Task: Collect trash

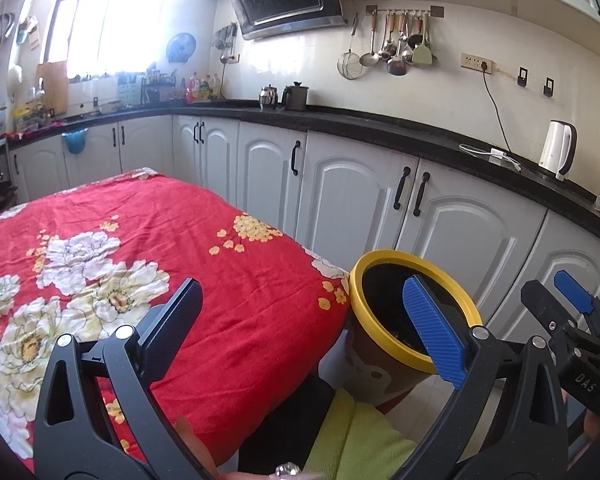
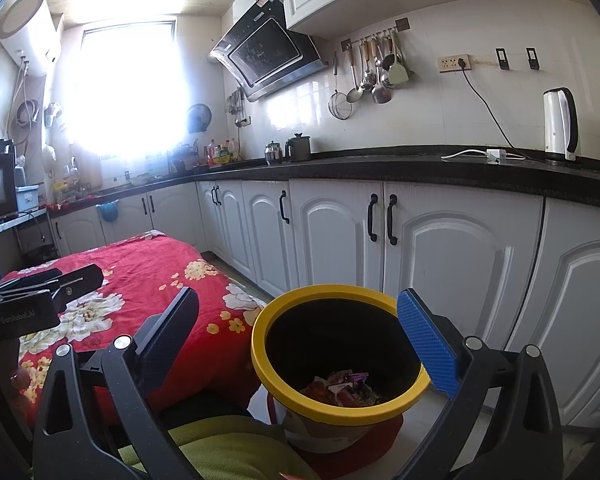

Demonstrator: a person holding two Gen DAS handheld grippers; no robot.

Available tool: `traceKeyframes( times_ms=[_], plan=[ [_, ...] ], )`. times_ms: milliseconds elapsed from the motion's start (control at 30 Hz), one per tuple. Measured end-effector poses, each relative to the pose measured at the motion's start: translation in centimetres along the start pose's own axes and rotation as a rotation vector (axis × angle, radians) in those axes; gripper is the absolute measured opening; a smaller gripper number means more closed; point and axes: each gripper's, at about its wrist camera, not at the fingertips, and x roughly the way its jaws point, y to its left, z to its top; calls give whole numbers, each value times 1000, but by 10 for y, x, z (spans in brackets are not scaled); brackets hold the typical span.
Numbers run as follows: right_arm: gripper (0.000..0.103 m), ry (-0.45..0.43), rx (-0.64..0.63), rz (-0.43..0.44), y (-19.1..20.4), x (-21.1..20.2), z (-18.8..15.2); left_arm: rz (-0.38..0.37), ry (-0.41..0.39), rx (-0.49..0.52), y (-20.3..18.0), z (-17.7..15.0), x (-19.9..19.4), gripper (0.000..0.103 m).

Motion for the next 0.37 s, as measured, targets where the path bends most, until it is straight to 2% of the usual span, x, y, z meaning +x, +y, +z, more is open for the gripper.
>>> traceKeyframes(
  times_ms=[100, 200, 267, 333, 367],
  plan=[
    [97, 15, -21, 18, 6, 6, 1, 12, 43, -33, 16, 3, 0, 92],
    [97, 32, -74, 96, 34, 21, 9, 98, 84, -131, 72, 8, -7, 92],
    [97, 72, -99, 213, 76, 39, 18, 256, 88, -184, 129, 7, -19, 92],
    [97, 172, -154, 392, 143, 63, 24, 455, 102, -273, 197, 1, -36, 92],
    [97, 224, -185, 500, 191, 75, 24, 545, 111, -319, 226, -3, -45, 92]
  ],
)
